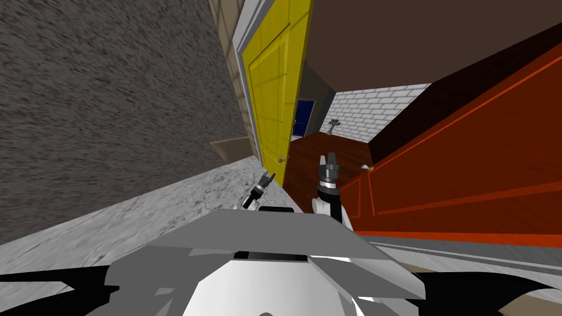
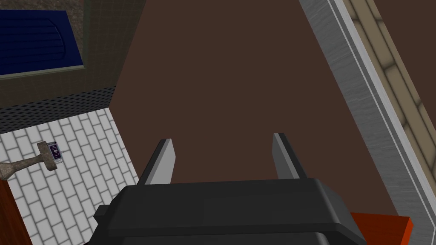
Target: Push the door open
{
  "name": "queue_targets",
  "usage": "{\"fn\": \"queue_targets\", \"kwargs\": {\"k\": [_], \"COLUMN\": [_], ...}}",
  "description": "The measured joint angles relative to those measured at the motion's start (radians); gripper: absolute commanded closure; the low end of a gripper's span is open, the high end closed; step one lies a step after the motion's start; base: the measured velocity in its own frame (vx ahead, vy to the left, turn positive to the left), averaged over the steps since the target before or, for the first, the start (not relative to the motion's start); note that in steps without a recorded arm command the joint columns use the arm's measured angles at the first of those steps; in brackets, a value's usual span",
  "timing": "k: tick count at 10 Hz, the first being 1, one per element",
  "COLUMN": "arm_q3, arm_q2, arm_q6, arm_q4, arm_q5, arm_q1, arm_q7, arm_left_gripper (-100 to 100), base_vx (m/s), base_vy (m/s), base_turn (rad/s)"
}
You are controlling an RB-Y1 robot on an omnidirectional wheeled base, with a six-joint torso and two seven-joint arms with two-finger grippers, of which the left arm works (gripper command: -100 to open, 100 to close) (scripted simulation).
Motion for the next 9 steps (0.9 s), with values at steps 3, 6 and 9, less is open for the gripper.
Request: {"fn": "queue_targets", "kwargs": {"k": [3,6,9], "arm_q3": [-0.022,-0.049,-0.079], "arm_q2": [0.007,0.007,0.016], "arm_q6": [-0.012,-0.026,-0.039], "arm_q4": [0.056,0.116,0.179], "arm_q5": [-0.003,-0.009,-0.014], "arm_q1": [-0.025,-0.047,-0.072], "arm_q7": [-0.047,-0.103,-0.166], "arm_left_gripper": [-100,-100,-100], "base_vx": [0.093,0.099,0.118], "base_vy": [0.038,0.074,0.068], "base_turn": [-0.048,-0.066,-0.054]}}
